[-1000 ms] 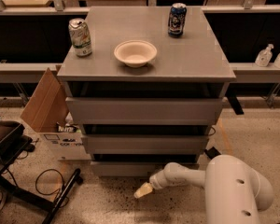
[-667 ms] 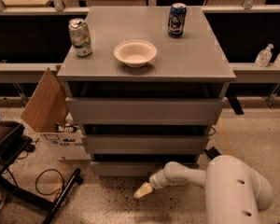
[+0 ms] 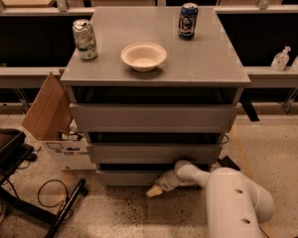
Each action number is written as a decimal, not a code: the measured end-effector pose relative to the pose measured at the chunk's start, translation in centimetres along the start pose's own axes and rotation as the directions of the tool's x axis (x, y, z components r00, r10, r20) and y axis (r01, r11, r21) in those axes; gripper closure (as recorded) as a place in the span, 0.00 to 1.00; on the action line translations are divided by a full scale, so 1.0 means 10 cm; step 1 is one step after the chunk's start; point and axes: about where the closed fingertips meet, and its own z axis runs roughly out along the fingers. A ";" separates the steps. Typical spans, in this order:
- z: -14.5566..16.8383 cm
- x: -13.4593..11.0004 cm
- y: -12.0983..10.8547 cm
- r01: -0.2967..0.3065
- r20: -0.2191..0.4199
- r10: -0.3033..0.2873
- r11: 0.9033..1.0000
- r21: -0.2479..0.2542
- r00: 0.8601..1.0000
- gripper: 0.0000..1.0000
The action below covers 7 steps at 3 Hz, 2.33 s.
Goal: Close bottom drawer
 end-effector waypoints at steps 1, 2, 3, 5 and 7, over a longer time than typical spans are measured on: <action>0.02 -0.07 -0.18 0.010 0.016 -0.010 1.000 0.004 1.000 0.61; 0.02 -0.07 -0.18 0.010 0.016 -0.010 1.000 0.004 1.000 0.85; -0.19 -0.02 -0.32 0.000 0.011 -0.001 0.998 0.056 1.000 1.00; -0.47 -0.01 -0.47 -0.005 0.015 0.004 0.993 0.120 1.000 1.00; -0.43 0.01 -0.44 0.005 -0.004 -0.004 0.995 0.097 1.000 1.00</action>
Offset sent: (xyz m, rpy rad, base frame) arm 0.1310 -0.0642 0.0210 -0.0220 -0.1782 -0.1155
